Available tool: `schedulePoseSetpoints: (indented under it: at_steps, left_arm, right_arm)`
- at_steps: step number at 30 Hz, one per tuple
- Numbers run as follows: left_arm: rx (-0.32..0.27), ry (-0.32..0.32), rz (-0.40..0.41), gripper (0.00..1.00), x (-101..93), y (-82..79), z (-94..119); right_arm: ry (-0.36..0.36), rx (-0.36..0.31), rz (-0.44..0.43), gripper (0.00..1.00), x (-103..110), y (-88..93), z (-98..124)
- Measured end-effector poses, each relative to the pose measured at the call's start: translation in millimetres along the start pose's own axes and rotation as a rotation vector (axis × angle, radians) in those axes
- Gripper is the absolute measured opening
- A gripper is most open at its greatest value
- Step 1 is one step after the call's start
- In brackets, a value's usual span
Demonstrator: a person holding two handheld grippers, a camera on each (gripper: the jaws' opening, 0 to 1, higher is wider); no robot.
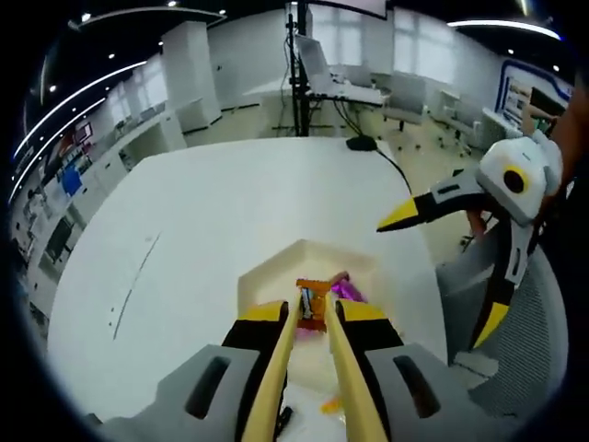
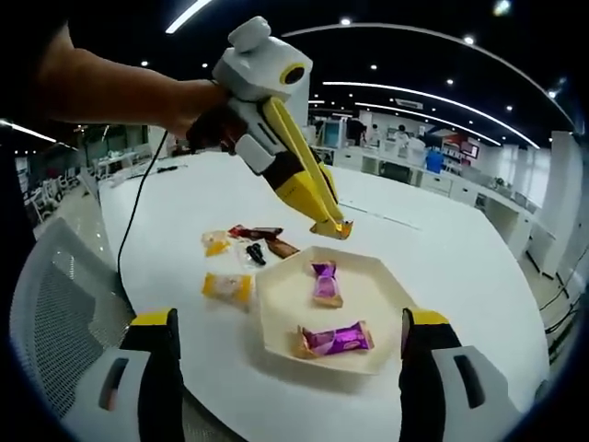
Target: Place the target food into the container with the food tongs after gripping and lifting it, then release it inside without dropping or visibly crushing the food.
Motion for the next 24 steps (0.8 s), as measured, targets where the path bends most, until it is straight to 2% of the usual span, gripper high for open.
schedulePoseSetpoints:
  at_steps: [4, 7, 9, 11, 16, 24]
  left_arm:
    - [-0.002, -0.007, -0.010, 0.16, 4.3, -6.1, -4.1]
    - [-0.004, 0.005, 0.010, 0.18, 0.8, -6.0, -5.5]
    - [-0.022, -0.019, -0.016, 0.20, 2.5, -8.2, -6.4]
    - [-0.031, -0.013, 0.005, 0.21, 2.0, -7.2, -7.0]
    - [-0.027, 0.000, -0.003, 0.22, 0.0, -1.6, -6.1]
    - [-0.050, -0.004, -0.006, 0.24, 11.3, 8.7, 17.2]
  right_arm:
    - [0.004, -0.016, 0.003, 0.99, -0.5, -2.9, 1.2]
    - [0.009, 0.002, 0.001, 0.98, -0.9, -0.4, 0.4]
    - [0.015, 0.009, -0.011, 0.98, -3.1, 1.9, 1.3]
    - [0.018, -0.007, -0.015, 0.98, -3.7, -0.7, 2.2]
    - [0.025, -0.001, -0.009, 0.97, -4.2, 0.5, 1.7]
    - [0.016, 0.008, 0.008, 0.98, -2.3, 0.5, 0.8]
Point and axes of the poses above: the point that each gripper's makers call its tool centre point, and the gripper's own axes: z roughly backward along the fingers, x roughly to its left, y roughly out of its underside, the point moved 4 cm from there along z, roughly backward along the fingers, and after that the axes turned 14 degrees about z, right-handed, at the moved point
